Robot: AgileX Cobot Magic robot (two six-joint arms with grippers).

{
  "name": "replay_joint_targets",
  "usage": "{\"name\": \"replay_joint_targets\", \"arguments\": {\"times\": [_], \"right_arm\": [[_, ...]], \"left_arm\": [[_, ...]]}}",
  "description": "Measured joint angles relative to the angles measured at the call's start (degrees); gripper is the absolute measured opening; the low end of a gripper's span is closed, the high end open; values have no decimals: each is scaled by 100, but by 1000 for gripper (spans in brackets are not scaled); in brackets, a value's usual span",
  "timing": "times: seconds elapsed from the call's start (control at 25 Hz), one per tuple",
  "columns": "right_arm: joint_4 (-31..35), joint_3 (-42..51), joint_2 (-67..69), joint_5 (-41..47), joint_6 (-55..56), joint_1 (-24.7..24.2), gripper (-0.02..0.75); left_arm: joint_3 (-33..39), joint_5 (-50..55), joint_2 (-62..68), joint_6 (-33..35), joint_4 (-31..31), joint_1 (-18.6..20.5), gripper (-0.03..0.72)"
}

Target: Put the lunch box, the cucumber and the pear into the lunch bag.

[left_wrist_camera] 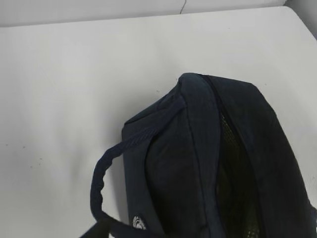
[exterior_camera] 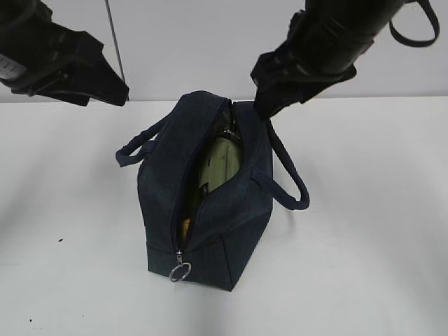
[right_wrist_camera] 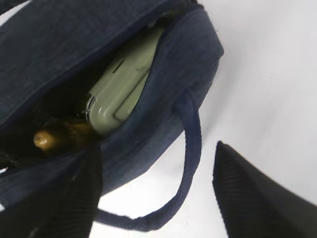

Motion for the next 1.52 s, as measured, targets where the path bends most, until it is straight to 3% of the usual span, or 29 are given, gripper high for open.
{"name": "replay_joint_targets", "arguments": {"times": [0.12, 0.24, 0.44, 0.64, 0.84, 1.08, 1.52], "right_arm": [[565, 1062, -698, -632, -393, 0, 536], [1533, 2207, -1488, -1340, -1140, 0, 537], [2987, 3508, -2583, -1830, -2472, 0, 537], [5119, 4619, -3007, -1975, -4914, 57, 536], [6887, 5344, -2934, -1965, -7148, 57, 515], [7829, 5498, -2307, -1873, -9100, 57, 471], [9371, 5432, -648, -1599, -10976, 57, 469]], "left_arm": [[565, -422, -406, 88, 12, 0, 421], [1306, -948, -929, 166, 17, 0, 417], [2430, -1632, -1861, 212, 4, 0, 411], [3186, -1944, -2401, 212, -67, 0, 401], [3317, -1976, -2471, 212, -86, 0, 400], [3324, -1976, -2471, 212, -112, 0, 400], [3324, -1976, -2471, 216, -112, 0, 399]]}}
